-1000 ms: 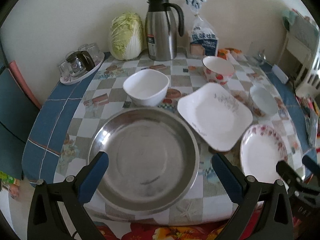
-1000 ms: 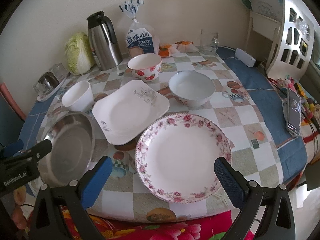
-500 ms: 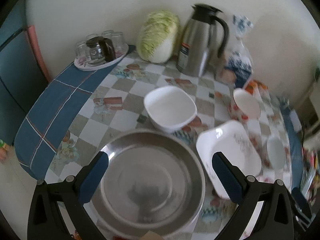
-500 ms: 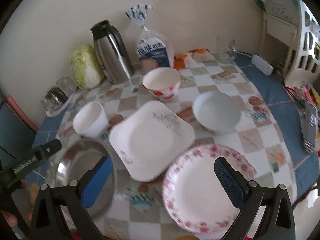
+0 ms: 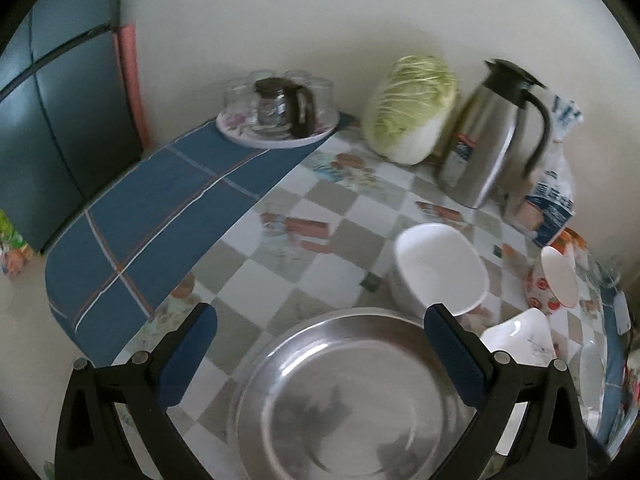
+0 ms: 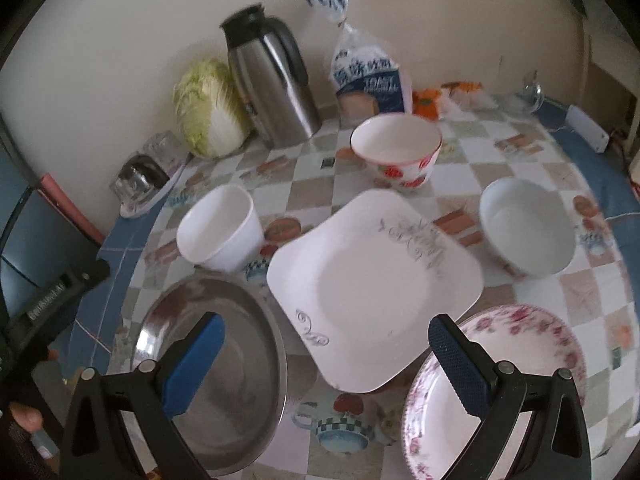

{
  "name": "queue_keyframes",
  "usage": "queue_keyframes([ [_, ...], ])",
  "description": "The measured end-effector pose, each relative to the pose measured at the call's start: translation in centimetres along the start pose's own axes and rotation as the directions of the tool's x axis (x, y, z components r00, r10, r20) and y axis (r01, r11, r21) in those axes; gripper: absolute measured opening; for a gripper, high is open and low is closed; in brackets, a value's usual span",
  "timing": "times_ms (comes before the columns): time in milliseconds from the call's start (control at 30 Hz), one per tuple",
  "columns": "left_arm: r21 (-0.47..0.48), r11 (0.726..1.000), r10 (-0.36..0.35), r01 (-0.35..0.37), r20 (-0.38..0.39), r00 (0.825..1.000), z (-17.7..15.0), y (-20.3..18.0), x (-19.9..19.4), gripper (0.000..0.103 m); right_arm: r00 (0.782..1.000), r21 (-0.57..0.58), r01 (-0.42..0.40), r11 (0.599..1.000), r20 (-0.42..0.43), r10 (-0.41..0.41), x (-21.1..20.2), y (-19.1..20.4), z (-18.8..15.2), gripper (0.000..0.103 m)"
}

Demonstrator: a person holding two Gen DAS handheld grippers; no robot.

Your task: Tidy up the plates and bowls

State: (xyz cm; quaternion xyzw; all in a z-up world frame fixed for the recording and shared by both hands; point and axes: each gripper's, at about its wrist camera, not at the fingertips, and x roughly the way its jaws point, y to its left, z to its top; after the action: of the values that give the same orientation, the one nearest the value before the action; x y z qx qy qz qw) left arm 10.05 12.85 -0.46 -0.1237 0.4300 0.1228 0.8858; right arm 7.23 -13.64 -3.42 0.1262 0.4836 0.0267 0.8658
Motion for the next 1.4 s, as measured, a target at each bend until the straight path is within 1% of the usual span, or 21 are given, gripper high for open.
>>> queue_keyframes([
  [100,0.001,1.000,-0.005,0.005,-0.035,0.999,-0.1,1.1,0.7,0.103,0.998,0.003,-0.029,1.000,-0.057,0.029,1.5,0.3,-0.9,0.103],
  [233,0.023,1.000,0.008,-0.006,-0.088,0.996,-0.3,2.2,1.5,0.103,0.993,0.017,-0.047,0.999,-0.109,0.049,2.8,0.5,-1.7,0.103],
  [367,0.007,1.000,0.001,0.000,-0.150,0.989,-0.7,3.4,2.7,0.103,0.987,0.014,-0.068,0.998,-0.148,0.069,3.3,1.1,-2.3,0.103],
  [467,0.009,1.000,0.010,-0.009,-0.187,0.982,-1.1,3.8,3.8,0.103,0.981,0.018,-0.083,0.996,-0.176,0.085,3.7,1.5,-2.8,0.103],
  [500,0.006,1.000,0.006,-0.005,-0.197,0.980,-1.3,3.9,4.0,0.100,0.980,0.016,-0.084,0.996,-0.181,0.085,3.9,1.6,-2.9,0.101],
  [567,0.000,1.000,-0.003,0.003,-0.215,0.977,-1.5,4.0,4.4,0.090,0.978,0.007,-0.080,0.997,-0.194,0.080,4.1,2.0,-3.2,0.098],
  [600,0.002,1.000,0.000,0.001,-0.226,0.974,-1.6,4.0,4.7,0.083,0.977,0.006,-0.076,0.997,-0.200,0.076,4.3,2.0,-3.4,0.093],
  [633,0.008,1.000,0.007,-0.006,-0.241,0.970,-1.8,4.0,5.1,0.080,0.975,0.009,-0.080,0.997,-0.207,0.080,4.5,2.0,-3.5,0.086],
  [700,0.017,1.000,0.016,-0.012,-0.267,0.964,-2.2,3.8,5.9,0.078,0.968,0.028,-0.105,0.994,-0.227,0.109,4.9,1.8,-3.6,0.083],
  [767,0.018,1.000,0.011,-0.006,-0.292,0.956,-2.6,3.7,6.6,0.075,0.959,0.050,-0.137,0.989,-0.242,0.145,5.4,1.6,-3.7,0.077],
  [833,0.016,1.000,0.017,-0.013,-0.314,0.949,-2.8,3.7,7.3,0.073,0.952,0.065,-0.155,0.986,-0.255,0.166,5.7,1.4,-3.8,0.067],
  [867,0.014,1.000,0.022,-0.018,-0.322,0.947,-2.9,3.8,7.5,0.073,0.950,0.069,-0.159,0.985,-0.262,0.172,6.0,1.4,-3.9,0.065],
  [933,0.008,1.000,0.029,-0.028,-0.337,0.941,-3.1,3.8,8.0,0.073,0.943,0.076,-0.170,0.982,-0.277,0.185,6.3,1.4,-4.1,0.050],
  [967,0.006,1.000,0.030,-0.030,-0.343,0.939,-3.2,3.9,8.2,0.073,0.941,0.077,-0.172,0.982,-0.281,0.186,6.4,1.4,-4.1,0.047],
  [1033,0.003,0.999,0.034,-0.035,-0.352,0.935,-3.3,4.0,8.5,0.069,0.938,0.082,-0.178,0.981,-0.287,0.194,6.6,1.4,-4.2,0.037],
  [1100,-0.003,0.999,0.040,-0.044,-0.365,0.930,-3.4,4.0,9.0,0.065,0.938,0.086,-0.176,0.981,-0.288,0.193,6.8,1.4,-4.2,0.034],
  [1167,-0.018,0.998,0.043,-0.054,-0.383,0.923,-3.5,4.2,9.5,0.063,0.938,0.088,-0.171,0.981,-0.291,0.189,7.0,1.3,-4.2,0.029],
  [1233,-0.047,0.997,0.030,-0.053,-0.406,0.913,-3.8,4.4,10.2,0.061,0.937,0.088,-0.168,0.982,-0.295,0.187,7.4,1.4,-4.2,0.022],
  [1267,-0.057,0.997,0.022,-0.051,-0.419,0.908,-3.9,4.5,10.6,0.061,0.937,0.087,-0.167,0.982,-0.295,0.185,7.5,1.4,-4.2,0.020],
  [1300,-0.056,0.997,0.024,-0.053,-0.423,0.906,-4.0,4.3,10.8,0.061,0.937,0.084,-0.165,0.983,-0.296,0.182,7.7,1.4,-4.2,0.018],
  [1400,-0.026,0.997,0.053,-0.069,-0.412,0.910,-4.0,3.8,11.1,0.060,0.934,0.092,-0.164,0.982,-0.305,0.185,8.1,1.2,-4.2,0.018],
])
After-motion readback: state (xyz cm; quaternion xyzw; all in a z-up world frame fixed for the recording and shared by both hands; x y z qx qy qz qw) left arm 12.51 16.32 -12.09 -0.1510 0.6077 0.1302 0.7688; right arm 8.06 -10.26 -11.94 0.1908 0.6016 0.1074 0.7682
